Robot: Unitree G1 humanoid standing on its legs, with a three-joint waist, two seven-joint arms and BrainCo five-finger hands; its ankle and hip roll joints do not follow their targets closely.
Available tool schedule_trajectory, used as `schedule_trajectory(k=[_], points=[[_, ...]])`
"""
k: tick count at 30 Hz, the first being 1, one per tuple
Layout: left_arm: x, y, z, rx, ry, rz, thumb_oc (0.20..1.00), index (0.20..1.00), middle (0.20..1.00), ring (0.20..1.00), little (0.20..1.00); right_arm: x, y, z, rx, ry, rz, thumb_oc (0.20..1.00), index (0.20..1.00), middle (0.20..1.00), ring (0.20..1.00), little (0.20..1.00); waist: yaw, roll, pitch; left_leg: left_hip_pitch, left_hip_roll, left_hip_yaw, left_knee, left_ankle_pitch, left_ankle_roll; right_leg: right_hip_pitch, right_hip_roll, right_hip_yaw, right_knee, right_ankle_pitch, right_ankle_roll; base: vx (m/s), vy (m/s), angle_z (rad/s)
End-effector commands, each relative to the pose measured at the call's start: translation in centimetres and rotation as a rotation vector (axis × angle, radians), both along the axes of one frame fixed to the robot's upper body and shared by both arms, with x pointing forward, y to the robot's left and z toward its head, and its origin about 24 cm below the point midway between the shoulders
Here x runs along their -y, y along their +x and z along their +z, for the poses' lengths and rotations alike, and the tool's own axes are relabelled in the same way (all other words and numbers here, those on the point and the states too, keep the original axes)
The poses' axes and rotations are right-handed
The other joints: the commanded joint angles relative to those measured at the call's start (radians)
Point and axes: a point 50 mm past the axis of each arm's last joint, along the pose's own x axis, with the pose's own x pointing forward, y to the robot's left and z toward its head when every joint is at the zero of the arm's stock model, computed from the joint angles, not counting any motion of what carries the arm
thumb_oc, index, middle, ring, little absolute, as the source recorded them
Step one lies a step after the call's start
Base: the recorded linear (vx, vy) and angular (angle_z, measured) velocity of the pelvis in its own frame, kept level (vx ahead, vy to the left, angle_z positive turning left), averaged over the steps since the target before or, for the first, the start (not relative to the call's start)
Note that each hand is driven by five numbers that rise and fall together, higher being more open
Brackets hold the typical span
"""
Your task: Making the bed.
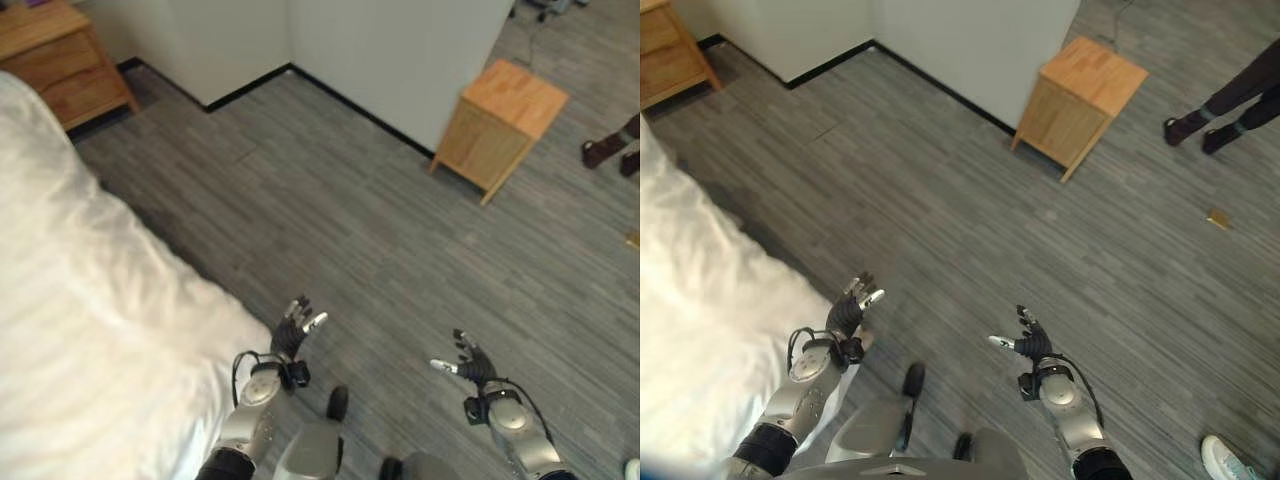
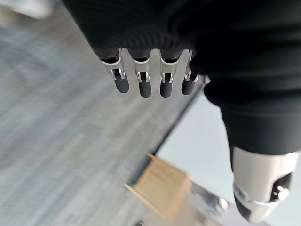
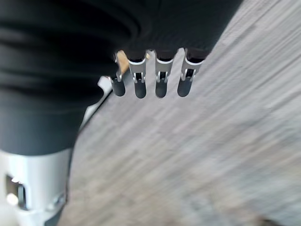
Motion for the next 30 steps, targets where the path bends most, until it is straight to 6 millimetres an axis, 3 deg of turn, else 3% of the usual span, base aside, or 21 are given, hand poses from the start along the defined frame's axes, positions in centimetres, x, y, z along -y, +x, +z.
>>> schedule_trajectory(k=[1,3,4,5,8,10,11,13,15,16,17,18,21,23,24,25,26,27,28,29,30], points=[[0.2,0.9,2.2,0.121,-0.017,0.018,1.000,1.000,1.000,1.000,1.000,0.2,2.0,2.6,0.146,-0.028,0.009,1.000,1.000,1.000,1.000,1.000,-0.015,0.029,0.017,0.074,0.057,-0.055,-0.086,-0.094,-0.088,0.023,0.075,-0.075,-0.184,0.134,-0.056,0.41,0.017,0.36],[-0.1,0.8,2.1,0.122,-0.009,0.027,1.000,1.000,1.000,1.000,1.000,0.3,1.6,2.4,0.134,-0.025,0.006,1.000,1.000,1.000,1.000,1.000,-0.043,0.021,0.019,0.107,0.052,-0.072,-0.086,-0.123,-0.101,0.013,0.103,-0.089,-0.404,0.095,-0.083,0.46,-0.069,0.51],[-0.2,0.6,2.0,0.117,-0.002,0.027,1.000,1.000,1.000,1.000,1.000,0.5,1.4,2.3,0.129,-0.028,0.002,1.000,1.000,1.000,1.000,1.000,-0.052,0.014,0.014,0.114,0.049,-0.077,-0.086,-0.135,-0.111,0.021,0.110,-0.093,-0.544,0.104,-0.092,0.64,-0.140,0.67],[-0.7,0.4,1.4,0.091,0.029,0.044,1.000,1.000,1.000,1.000,1.000,0.8,1.2,2.1,0.124,-0.034,-0.016,1.000,1.000,1.000,1.000,1.000,-0.070,0.009,0.007,0.143,0.051,-0.098,-0.086,-0.167,-0.126,-0.013,0.120,-0.056,-0.712,0.153,-0.095,0.48,-0.111,0.56],[-1.3,0.2,0.8,0.067,0.066,0.067,1.000,1.000,1.000,1.000,1.000,1.2,1.2,2.4,0.133,-0.060,-0.019,1.000,1.000,1.000,1.000,1.000,-0.085,0.017,0.002,0.178,0.069,-0.125,-0.086,-0.205,-0.141,-0.046,0.128,-0.002,-0.758,0.197,-0.089,0.42,-0.101,0.67],[-1.4,0.0,0.4,0.052,0.074,0.066,1.000,1.000,1.000,1.000,1.000,1.3,1.0,2.4,0.131,-0.071,-0.010,1.000,1.000,1.000,1.000,1.000,-0.085,0.011,-0.002,0.206,0.072,-0.135,-0.086,-0.231,-0.141,-0.031,0.125,-0.004,-0.768,0.208,-0.097,0.39,-0.122,0.70],[-2.1,-0.9,-0.5,0.013,0.083,0.097,1.000,1.000,1.000,1.000,1.000,1.4,0.8,2.2,0.120,-0.082,0.007,1.000,1.000,1.000,1.000,1.000,-0.083,0.018,-0.027,0.249,0.096,-0.137,-0.038,-0.257,-0.159,0.009,0.122,-0.021,-0.790,0.215,-0.114,0.45,-0.138,0.69],[-2.7,-1.6,-0.9,-0.006,0.082,0.122,1.000,1.000,1.000,1.000,1.000,1.5,1.1,2.8,0.141,-0.080,0.038,1.000,1.000,1.000,1.000,1.000,-0.060,0.040,-0.016,0.166,0.085,-0.108,0.220,-0.205,-0.193,0.082,0.128,-0.025,-0.801,0.193,-0.141,0.35,-0.122,0.63],[-2.8,-1.6,-0.7,0.002,0.063,0.136,1.000,1.000,1.000,1.000,1.000,1.5,2.1,3.8,0.183,-0.076,0.047,1.000,1.000,1.000,1.000,1.000,-0.030,0.039,0.018,0.016,0.057,-0.092,0.464,-0.128,-0.198,0.127,0.108,-0.045,-0.801,0.169,-0.166,0.12,-0.097,0.27],[-3.2,-1.6,-0.5,0.009,0.062,0.154,1.000,1.000,1.000,1.000,1.000,1.8,2.6,4.3,0.203,-0.087,0.046,1.000,1.000,1.000,1.000,1.000,-0.014,0.030,0.031,-0.026,0.063,-0.049,0.523,-0.112,-0.190,0.154,0.099,-0.061,-0.801,0.154,-0.176,0.12,-0.097,0.09],[-3.2,-1.6,-0.5,0.009,0.062,0.154,1.000,1.000,1.000,1.000,1.000,1.8,2.6,4.3,0.203,-0.087,0.046,1.000,1.000,1.000,1.000,1.000,-0.015,0.032,0.031,-0.030,0.065,-0.049,0.531,-0.117,-0.190,0.154,0.101,-0.061,-0.801,0.154,-0.176,0.27,-0.133,0.18],[-3.7,-1.7,-0.2,0.024,0.054,0.184,1.000,1.000,1.000,1.000,1.000,1.9,3.1,5.0,0.224,-0.095,0.043,1.000,1.000,1.000,1.000,1.000,0.007,0.026,0.043,-0.092,0.091,0.030,0.552,-0.130,-0.183,0.188,0.085,-0.087,-0.801,0.126,-0.178,0.29,-0.077,0.18],[-4.3,-2.3,-0.4,0.014,0.039,0.218,1.000,1.000,1.000,1.000,1.000,1.7,3.5,5.3,0.235,-0.105,0.048,1.000,1.000,1.000,1.000,1.000,0.035,0.020,0.032,-0.147,0.077,0.118,0.383,-0.200,-0.149,0.237,0.079,-0.113,-0.801,0.074,-0.165,0.41,0.000,0.14],[-4.6,-3.1,-0.8,-0.007,0.039,0.229,1.000,1.000,1.000,1.000,1.000,1.6,3.7,5.4,0.238,-0.119,0.059,1.000,1.000,1.000,1.000,1.000,0.048,0.042,0.002,-0.134,0.065,0.144,0.154,-0.112,-0.150,0.259,0.106,-0.124,-0.801,0.038,-0.153,0.36,0.110,0.53],[-4.6,-3.1,-0.8,-0.007,0.039,0.229,1.000,1.000,1.000,1.000,1.000,1.6,3.7,5.4,0.238,-0.119,0.059,1.000,1.000,1.000,1.000,1.000,0.048,0.042,0.002,-0.134,0.065,0.144,0.152,-0.111,-0.150,0.259,0.106,-0.124,-0.801,0.038,-0.153,0.46,0.165,0.45],[-4.5,-3.5,-1.2,-0.024,0.030,0.230,1.000,1.000,1.000,1.000,1.000,1.5,3.9,5.4,0.239,-0.131,0.063,1.000,1.000,1.000,1.000,1.000,0.064,0.066,-0.014,-0.153,0.082,0.180,-0.011,-0.015,-0.168,0.297,0.131,-0.134,-0.801,-0.004,-0.150,0.47,0.163,0.38],[-4.3,-3.7,-1.5,-0.037,0.030,0.222,1.000,1.000,1.000,1.000,1.000,1.7,4.0,5.4,0.242,-0.143,0.051,1.000,1.000,1.000,1.000,1.000,0.072,0.066,-0.013,-0.172,0.089,0.212,-0.065,0.005,-0.176,0.328,0.130,-0.157,-0.801,-0.027,-0.144,0.63,0.201,0.27],[-4.2,-3.8,-1.6,-0.044,0.023,0.226,1.000,1.000,1.000,1.000,1.000,1.8,4.1,5.5,0.244,-0.148,0.041,1.000,1.000,1.000,1.000,1.000,0.074,0.061,-0.016,-0.189,0.099,0.235,-0.079,-0.011,-0.182,0.352,0.127,-0.167,-0.801,-0.045,-0.140,0.29,0.099,0.12],[-4.3,-3.7,-1.6,-0.042,0.023,0.226,1.000,1.000,1.000,1.000,1.000,1.8,4.1,5.5,0.245,-0.148,0.041,1.000,1.000,1.000,1.000,1.000,0.076,0.064,-0.014,-0.194,0.102,0.244,-0.079,0.003,-0.176,0.347,0.129,-0.173,-0.801,-0.037,-0.141,0.51,0.160,0.18],[-4.5,-3.8,-1.8,-0.057,0.023,0.238,1.000,1.000,1.000,1.000,1.000,1.7,4.1,5.5,0.244,-0.148,0.033,1.000,1.000,1.000,1.000,1.000,0.076,0.044,-0.024,-0.187,0.114,0.291,-0.085,-0.019,-0.168,0.403,0.120,-0.193,-0.801,-0.051,-0.125,0.51,0.203,0.26],[-4.5,-3.9,-1.8,-0.059,0.024,0.237,1.000,1.000,1.000,1.000,1.000,1.4,3.9,5.3,0.240,-0.140,0.034,1.000,1.000,1.000,1.000,1.000,0.075,0.039,-0.034,-0.174,0.117,0.305,-0.085,0.019,-0.165,0.423,0.122,-0.197,-0.801,-0.049,-0.122,0.72,0.254,0.31]])
